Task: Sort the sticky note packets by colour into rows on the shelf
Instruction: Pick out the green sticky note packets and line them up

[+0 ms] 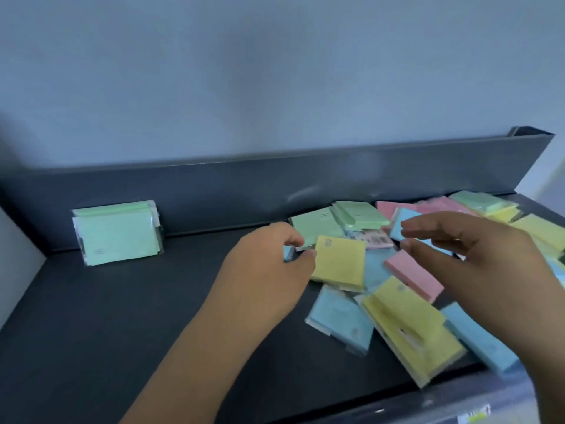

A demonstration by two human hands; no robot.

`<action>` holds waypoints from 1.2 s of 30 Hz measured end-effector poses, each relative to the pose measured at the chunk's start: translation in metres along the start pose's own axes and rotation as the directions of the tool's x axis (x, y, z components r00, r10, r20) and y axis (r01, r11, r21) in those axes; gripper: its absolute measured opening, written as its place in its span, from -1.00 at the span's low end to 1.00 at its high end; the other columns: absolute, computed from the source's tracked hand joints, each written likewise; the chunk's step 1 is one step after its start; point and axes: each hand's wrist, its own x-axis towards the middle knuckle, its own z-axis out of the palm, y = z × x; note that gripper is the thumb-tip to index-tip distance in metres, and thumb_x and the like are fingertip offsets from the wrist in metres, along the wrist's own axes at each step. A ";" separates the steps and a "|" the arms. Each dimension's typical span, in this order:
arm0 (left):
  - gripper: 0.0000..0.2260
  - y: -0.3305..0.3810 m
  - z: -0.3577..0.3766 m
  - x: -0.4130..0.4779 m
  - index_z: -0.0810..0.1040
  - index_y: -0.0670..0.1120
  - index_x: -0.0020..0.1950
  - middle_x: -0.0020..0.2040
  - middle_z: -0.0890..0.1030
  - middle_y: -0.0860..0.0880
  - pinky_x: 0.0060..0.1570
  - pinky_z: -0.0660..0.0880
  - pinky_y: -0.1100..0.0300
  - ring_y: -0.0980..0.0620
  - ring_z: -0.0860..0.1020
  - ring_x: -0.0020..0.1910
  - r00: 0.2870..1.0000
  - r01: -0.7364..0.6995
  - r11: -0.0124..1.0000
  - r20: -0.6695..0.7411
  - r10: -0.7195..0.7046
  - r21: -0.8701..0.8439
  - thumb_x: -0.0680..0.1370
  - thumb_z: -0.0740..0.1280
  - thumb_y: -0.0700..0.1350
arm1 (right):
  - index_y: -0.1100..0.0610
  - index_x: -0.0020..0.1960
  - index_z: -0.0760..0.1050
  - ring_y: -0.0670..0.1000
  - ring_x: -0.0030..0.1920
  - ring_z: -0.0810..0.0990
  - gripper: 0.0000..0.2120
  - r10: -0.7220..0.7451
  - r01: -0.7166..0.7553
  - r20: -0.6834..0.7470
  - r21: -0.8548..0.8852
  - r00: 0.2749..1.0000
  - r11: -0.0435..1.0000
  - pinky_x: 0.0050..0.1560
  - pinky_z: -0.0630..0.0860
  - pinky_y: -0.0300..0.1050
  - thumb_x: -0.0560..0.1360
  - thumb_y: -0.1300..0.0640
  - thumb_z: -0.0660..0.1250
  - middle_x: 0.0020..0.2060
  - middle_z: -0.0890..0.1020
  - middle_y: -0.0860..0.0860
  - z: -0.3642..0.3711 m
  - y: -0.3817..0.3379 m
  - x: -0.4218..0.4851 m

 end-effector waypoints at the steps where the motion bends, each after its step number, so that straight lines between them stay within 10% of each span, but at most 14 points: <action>1: -0.84 0.009 0.009 0.002 0.58 0.19 0.11 0.08 0.57 0.29 0.06 0.47 0.27 0.30 0.52 0.11 1.000 -0.012 1.000 0.000 0.012 -0.003 0.56 0.33 0.14 | -0.17 0.00 0.68 -0.11 0.07 0.67 -0.84 0.001 -0.001 -0.006 -0.012 1.000 1.000 0.11 0.54 -0.11 0.42 -0.07 0.46 -0.06 0.72 -0.29 -0.009 0.009 0.000; 7: -0.89 0.074 0.067 0.018 0.58 0.16 0.07 0.07 0.57 0.28 -0.15 0.38 0.43 0.28 0.53 0.03 0.997 -0.011 1.000 -0.079 0.011 0.006 0.56 0.37 0.08 | -0.15 0.07 0.66 0.01 0.05 0.66 -0.80 0.002 -0.006 -0.032 -0.116 0.999 0.993 0.09 0.51 -0.02 0.44 -0.03 0.47 -0.01 0.64 -0.36 -0.071 0.068 0.004; 16: -0.82 0.129 0.106 0.015 0.59 0.12 0.18 -0.02 0.45 0.20 -0.12 0.53 0.11 0.15 0.51 -0.21 0.985 0.052 0.983 -0.174 -0.021 0.176 0.58 0.37 0.03 | -0.19 0.26 0.55 -0.04 -0.02 0.61 -0.66 -0.001 0.014 0.087 -0.140 0.996 0.990 0.07 0.51 -0.02 0.49 -0.08 0.42 -0.01 0.62 -0.39 -0.118 0.126 0.032; 21: -0.87 0.150 0.124 0.009 0.59 0.05 0.08 0.03 0.58 0.10 0.01 0.52 0.03 0.03 0.52 0.01 0.984 -0.026 0.925 -0.154 0.091 0.379 0.59 0.30 0.02 | -0.17 0.30 0.53 -0.10 -0.12 0.61 -0.61 -0.023 0.047 0.141 -0.173 0.990 0.984 -0.05 0.47 -0.05 0.49 -0.10 0.40 0.03 0.64 -0.33 -0.121 0.138 0.045; 27: -0.84 0.164 0.156 0.010 0.54 0.19 0.13 0.07 0.56 0.23 0.08 0.47 0.16 0.19 0.45 0.11 0.981 -0.163 0.921 -0.044 0.190 0.353 0.60 0.27 0.16 | -0.14 0.26 0.59 -0.28 -0.12 0.48 -0.67 -0.038 0.089 0.199 -0.255 0.979 0.963 -0.14 0.33 -0.37 0.51 -0.07 0.43 0.06 0.65 -0.27 -0.129 0.170 0.067; 31: -0.84 0.188 0.178 0.024 0.58 0.21 0.12 0.06 0.56 0.29 -0.07 0.43 0.36 0.28 0.53 -0.12 0.996 -0.085 0.980 0.055 0.076 0.181 0.57 0.33 0.17 | -0.22 0.21 0.60 -0.16 -0.04 0.52 -0.72 -0.065 0.143 0.285 -0.261 0.956 0.955 -0.10 0.38 -0.19 0.50 -0.12 0.40 0.05 0.60 -0.36 -0.148 0.188 0.086; 36: -0.75 0.212 0.212 0.032 0.53 0.20 0.19 0.02 0.54 0.25 0.00 0.50 0.21 0.19 0.55 0.01 1.000 0.015 0.928 -0.012 -0.011 0.372 0.57 0.28 0.23 | -0.39 -0.01 0.49 -0.43 -0.08 0.48 -0.83 -0.135 0.200 0.350 -0.158 0.927 0.967 -0.10 0.33 -0.43 0.46 -0.15 0.39 -0.09 0.48 -0.56 -0.183 0.218 0.112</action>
